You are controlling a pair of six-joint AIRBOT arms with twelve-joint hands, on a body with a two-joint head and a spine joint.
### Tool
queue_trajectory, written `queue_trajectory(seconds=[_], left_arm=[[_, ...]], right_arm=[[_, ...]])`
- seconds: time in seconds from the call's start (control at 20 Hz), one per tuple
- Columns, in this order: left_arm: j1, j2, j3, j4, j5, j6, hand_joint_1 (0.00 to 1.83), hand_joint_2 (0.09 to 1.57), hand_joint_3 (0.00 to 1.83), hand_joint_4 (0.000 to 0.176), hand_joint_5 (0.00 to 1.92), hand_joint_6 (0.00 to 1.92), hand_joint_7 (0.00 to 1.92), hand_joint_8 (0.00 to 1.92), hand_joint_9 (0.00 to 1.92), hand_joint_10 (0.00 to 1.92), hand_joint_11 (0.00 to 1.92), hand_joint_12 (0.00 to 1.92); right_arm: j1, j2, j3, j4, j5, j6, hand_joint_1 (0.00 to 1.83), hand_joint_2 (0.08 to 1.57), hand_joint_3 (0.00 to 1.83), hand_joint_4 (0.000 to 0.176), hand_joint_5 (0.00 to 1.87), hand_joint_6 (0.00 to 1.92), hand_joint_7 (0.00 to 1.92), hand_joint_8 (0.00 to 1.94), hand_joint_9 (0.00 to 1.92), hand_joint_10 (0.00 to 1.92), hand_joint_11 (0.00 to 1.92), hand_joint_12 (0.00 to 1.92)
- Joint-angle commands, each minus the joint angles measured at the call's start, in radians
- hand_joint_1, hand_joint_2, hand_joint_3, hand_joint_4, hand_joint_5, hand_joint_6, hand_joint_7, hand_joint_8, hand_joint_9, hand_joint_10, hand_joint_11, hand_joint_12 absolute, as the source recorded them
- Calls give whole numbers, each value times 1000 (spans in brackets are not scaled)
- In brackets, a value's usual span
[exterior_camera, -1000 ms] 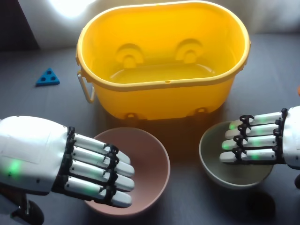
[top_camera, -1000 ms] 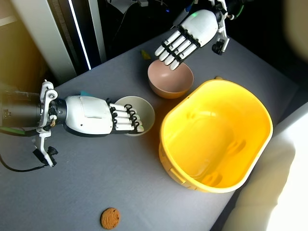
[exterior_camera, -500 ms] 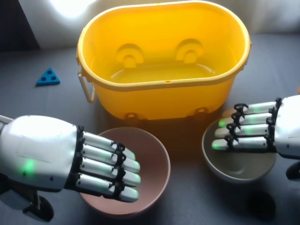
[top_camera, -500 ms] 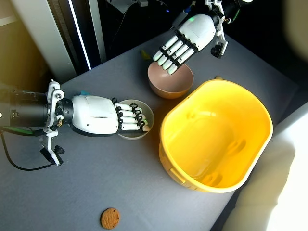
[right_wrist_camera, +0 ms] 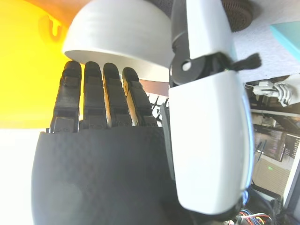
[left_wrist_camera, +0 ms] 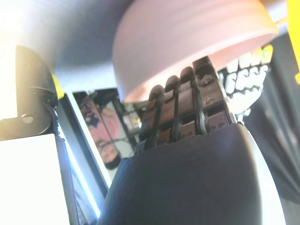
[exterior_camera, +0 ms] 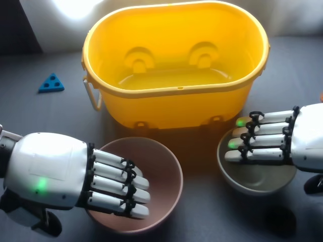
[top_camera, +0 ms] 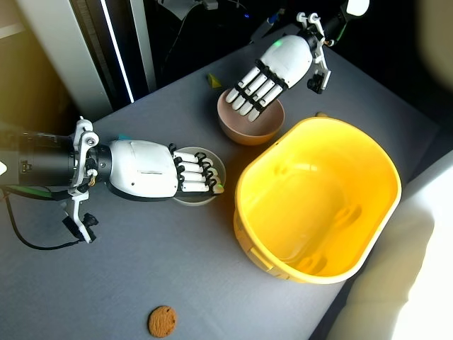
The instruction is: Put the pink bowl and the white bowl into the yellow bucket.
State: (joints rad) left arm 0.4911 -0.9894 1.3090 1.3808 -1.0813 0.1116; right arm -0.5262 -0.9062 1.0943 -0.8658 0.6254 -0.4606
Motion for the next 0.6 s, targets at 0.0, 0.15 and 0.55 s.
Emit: queue_trajectory(seconds=[0.0, 0.15, 0.55], left_arm=[[2, -4, 2, -61, -48, 7, 1109, 964, 0, 0, 26, 3, 35, 2, 30, 5, 0, 528], [5, -16, 4, -61, -32, 11, 1096, 969, 1, 0, 49, 8, 53, 5, 39, 7, 0, 498], [6, -27, -11, -61, 12, 10, 1158, 968, 0, 0, 42, 3, 17, 2, 22, 5, 0, 437]], right_arm=[[9, 6, -2, 33, 76, 3, 1120, 968, 13, 0, 0, 0, 0, 0, 0, 0, 22, 28], [9, -4, -1, 33, 76, 3, 1127, 982, 17, 0, 0, 0, 0, 0, 0, 0, 10, 29], [28, -9, 3, -1, 76, 185, 1092, 984, 10, 0, 0, 0, 0, 0, 0, 0, 0, 32]])
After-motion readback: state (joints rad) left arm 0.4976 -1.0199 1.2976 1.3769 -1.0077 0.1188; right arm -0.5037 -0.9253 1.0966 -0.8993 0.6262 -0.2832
